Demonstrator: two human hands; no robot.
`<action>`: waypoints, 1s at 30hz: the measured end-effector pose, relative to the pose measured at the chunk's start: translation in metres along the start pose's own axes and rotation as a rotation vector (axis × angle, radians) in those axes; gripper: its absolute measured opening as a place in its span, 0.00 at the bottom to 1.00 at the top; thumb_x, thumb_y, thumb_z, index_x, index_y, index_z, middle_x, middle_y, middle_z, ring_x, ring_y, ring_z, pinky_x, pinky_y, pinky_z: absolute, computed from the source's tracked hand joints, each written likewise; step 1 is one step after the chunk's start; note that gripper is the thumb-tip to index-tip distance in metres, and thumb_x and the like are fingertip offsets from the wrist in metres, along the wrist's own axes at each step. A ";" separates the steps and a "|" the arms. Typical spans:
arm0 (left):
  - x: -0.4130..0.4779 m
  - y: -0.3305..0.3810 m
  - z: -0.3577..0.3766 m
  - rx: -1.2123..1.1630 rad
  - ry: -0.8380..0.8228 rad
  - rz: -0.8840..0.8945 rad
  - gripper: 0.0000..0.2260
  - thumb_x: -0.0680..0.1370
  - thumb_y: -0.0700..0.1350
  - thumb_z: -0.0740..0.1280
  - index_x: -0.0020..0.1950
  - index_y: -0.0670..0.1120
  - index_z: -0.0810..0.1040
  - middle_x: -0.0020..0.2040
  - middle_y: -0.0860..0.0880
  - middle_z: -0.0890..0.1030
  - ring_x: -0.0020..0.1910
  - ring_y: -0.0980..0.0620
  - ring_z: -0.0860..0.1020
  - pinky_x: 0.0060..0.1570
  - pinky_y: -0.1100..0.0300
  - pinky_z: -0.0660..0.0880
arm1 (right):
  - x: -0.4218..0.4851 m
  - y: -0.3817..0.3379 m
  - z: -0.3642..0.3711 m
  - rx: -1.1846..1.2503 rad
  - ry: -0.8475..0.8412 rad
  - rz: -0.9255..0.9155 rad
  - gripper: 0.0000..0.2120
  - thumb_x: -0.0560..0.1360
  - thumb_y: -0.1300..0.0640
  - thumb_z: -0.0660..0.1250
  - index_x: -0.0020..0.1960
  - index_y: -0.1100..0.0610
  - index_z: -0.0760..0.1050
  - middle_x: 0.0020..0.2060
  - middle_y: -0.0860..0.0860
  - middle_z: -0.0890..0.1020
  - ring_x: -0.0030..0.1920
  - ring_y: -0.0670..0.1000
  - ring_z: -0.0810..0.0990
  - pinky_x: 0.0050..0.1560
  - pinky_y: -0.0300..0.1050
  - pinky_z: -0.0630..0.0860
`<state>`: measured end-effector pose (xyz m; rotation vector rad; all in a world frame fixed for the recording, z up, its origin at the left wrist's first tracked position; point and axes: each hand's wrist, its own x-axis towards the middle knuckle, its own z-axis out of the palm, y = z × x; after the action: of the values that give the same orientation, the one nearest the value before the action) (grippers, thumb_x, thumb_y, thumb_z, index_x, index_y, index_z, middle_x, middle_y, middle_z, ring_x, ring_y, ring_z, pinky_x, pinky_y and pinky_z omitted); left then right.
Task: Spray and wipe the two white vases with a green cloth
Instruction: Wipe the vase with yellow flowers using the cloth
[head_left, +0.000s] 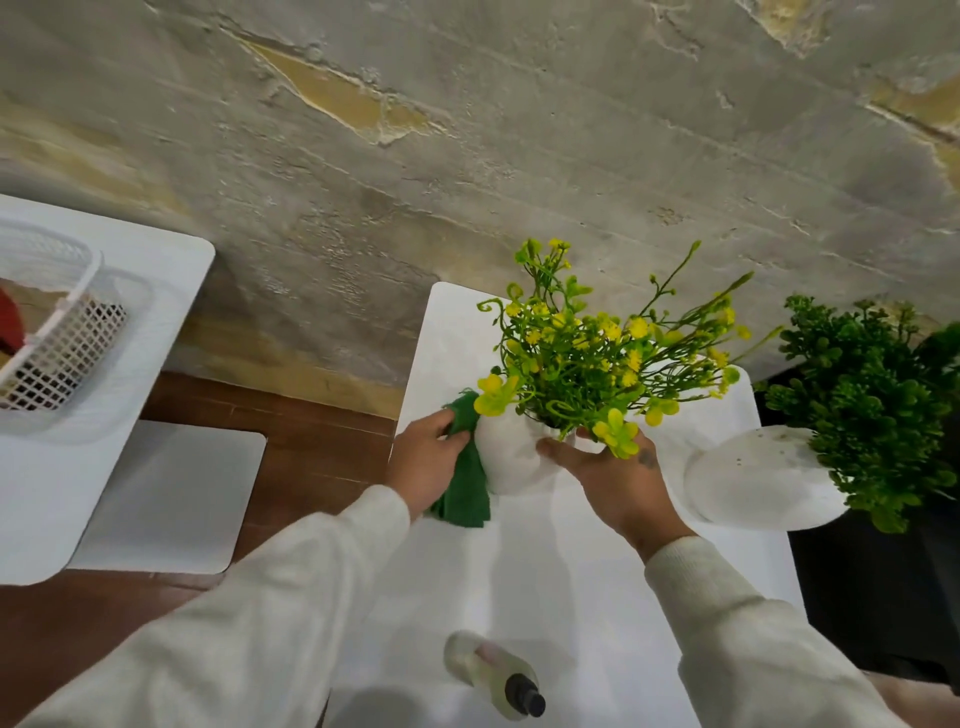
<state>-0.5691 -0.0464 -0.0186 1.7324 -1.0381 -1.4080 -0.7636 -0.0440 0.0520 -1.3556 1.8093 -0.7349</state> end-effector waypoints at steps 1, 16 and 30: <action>-0.004 0.003 -0.001 -0.031 0.022 0.018 0.05 0.77 0.44 0.67 0.51 0.48 0.82 0.48 0.49 0.83 0.50 0.47 0.80 0.52 0.54 0.77 | 0.000 0.000 0.001 0.007 0.000 -0.001 0.15 0.67 0.56 0.81 0.52 0.54 0.82 0.40 0.38 0.82 0.38 0.30 0.79 0.36 0.20 0.69; 0.008 0.004 0.005 0.190 0.003 -0.001 0.10 0.80 0.47 0.62 0.56 0.44 0.79 0.55 0.43 0.81 0.49 0.45 0.75 0.46 0.61 0.67 | 0.001 -0.001 0.002 -0.021 0.001 0.000 0.13 0.66 0.54 0.81 0.46 0.50 0.81 0.40 0.39 0.82 0.38 0.31 0.78 0.37 0.22 0.70; 0.020 0.043 -0.005 0.247 -0.100 0.187 0.08 0.81 0.41 0.60 0.44 0.49 0.76 0.45 0.45 0.79 0.44 0.45 0.74 0.38 0.64 0.63 | 0.001 -0.002 0.001 -0.075 0.013 -0.002 0.15 0.66 0.52 0.81 0.49 0.53 0.81 0.40 0.38 0.79 0.38 0.28 0.77 0.37 0.20 0.68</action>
<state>-0.5693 -0.0841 0.0107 1.6955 -1.4415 -1.3021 -0.7623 -0.0455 0.0528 -1.4039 1.8624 -0.6849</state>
